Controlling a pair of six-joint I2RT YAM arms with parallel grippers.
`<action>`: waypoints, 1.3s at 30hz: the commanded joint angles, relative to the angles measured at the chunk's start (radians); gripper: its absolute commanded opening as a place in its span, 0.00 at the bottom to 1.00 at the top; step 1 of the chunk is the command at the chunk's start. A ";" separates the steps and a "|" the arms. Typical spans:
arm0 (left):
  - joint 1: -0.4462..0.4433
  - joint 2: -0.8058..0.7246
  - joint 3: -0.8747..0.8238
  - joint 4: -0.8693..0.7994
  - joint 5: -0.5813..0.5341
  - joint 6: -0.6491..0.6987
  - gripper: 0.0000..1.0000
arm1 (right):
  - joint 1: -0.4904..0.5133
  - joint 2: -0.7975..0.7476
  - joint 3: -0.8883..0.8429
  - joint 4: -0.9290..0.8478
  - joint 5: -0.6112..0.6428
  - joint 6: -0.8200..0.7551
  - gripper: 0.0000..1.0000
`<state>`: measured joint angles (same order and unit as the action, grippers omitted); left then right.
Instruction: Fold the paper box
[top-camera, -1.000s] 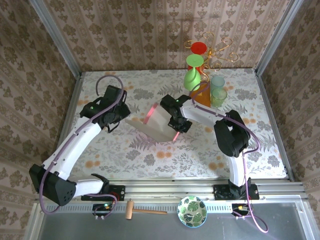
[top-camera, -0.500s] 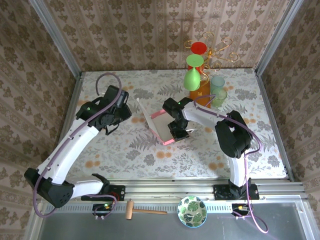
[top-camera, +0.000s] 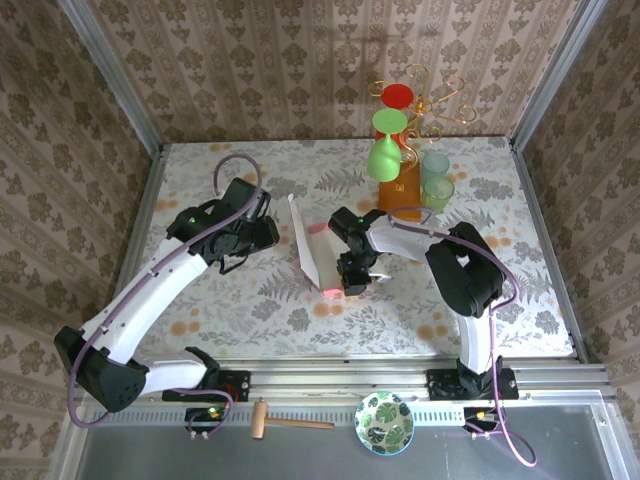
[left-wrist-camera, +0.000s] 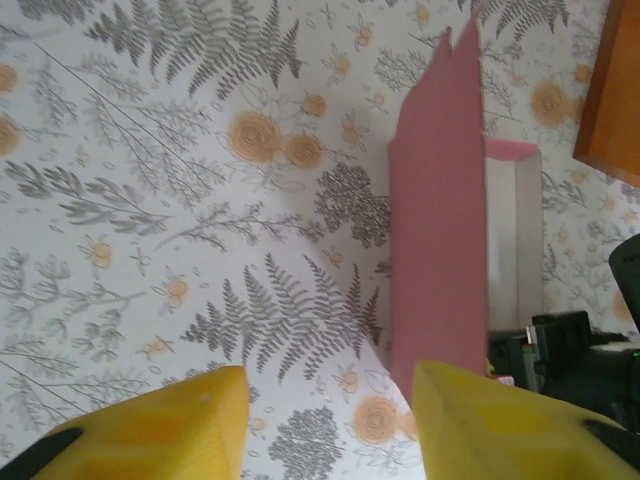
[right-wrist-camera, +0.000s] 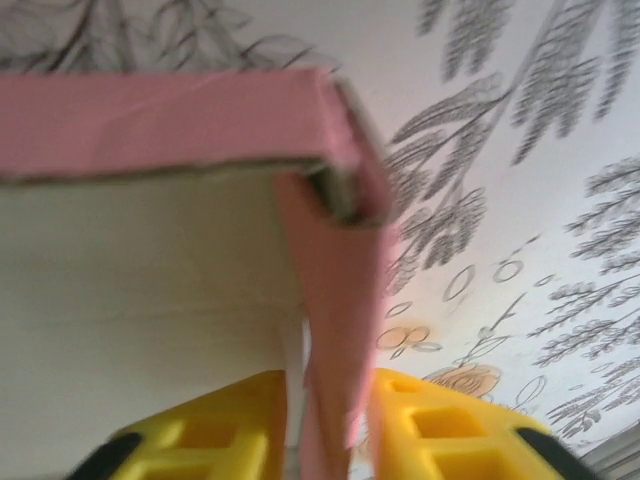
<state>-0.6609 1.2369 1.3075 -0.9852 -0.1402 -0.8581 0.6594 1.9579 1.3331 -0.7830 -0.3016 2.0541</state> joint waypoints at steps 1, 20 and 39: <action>-0.008 -0.012 0.003 0.030 0.081 0.068 0.54 | 0.006 -0.073 -0.012 0.007 -0.005 0.044 0.36; -0.011 0.251 0.161 0.057 0.139 0.273 0.54 | 0.000 -0.299 -0.064 0.028 0.167 -0.259 0.55; -0.008 0.396 0.309 -0.049 0.005 0.678 0.00 | -0.138 -0.623 -0.334 0.474 0.326 -1.262 0.56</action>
<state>-0.6800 1.6230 1.5627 -0.9962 -0.1074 -0.3267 0.5526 1.3750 1.0542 -0.4652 0.0628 1.0309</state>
